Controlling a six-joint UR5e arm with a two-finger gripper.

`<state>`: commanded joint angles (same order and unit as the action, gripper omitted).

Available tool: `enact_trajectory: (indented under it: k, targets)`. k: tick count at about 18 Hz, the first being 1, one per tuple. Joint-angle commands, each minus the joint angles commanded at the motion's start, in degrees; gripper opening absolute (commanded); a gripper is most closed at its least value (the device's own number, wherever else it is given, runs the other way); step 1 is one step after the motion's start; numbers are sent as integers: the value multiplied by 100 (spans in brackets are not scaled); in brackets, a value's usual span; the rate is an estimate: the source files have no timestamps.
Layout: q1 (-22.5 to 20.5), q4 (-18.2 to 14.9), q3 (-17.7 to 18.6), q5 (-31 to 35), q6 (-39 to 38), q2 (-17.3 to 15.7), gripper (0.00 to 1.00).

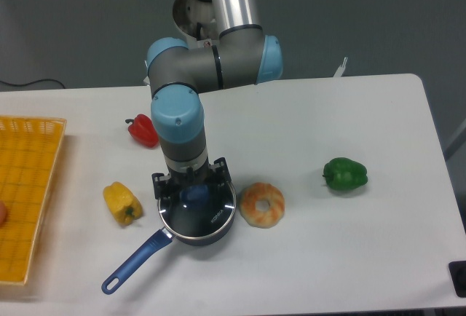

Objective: Open the lid
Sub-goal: 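Close the gripper on the lid's blue knob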

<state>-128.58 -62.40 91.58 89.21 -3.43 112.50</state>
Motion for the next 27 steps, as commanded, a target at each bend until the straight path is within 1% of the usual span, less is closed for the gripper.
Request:
enact_trajectory:
  k: [6, 10, 13, 18, 21, 22, 24, 25, 27]
  targets:
    - [9, 18, 61, 26, 0, 18, 100]
    - [26, 18, 79, 185, 9, 35, 100]
    - [44, 18, 79, 193, 18, 35, 96]
    - [44, 9, 70, 193, 18, 44, 82]
    - [44, 9, 53, 193, 18, 44, 79]
    - [44, 0, 53, 193, 9, 53, 76]
    - [44, 0, 35, 193, 17, 44, 74]
    - [44, 0, 18, 185, 9, 44, 70]
    - [35, -9, 9, 185, 17, 44, 70]
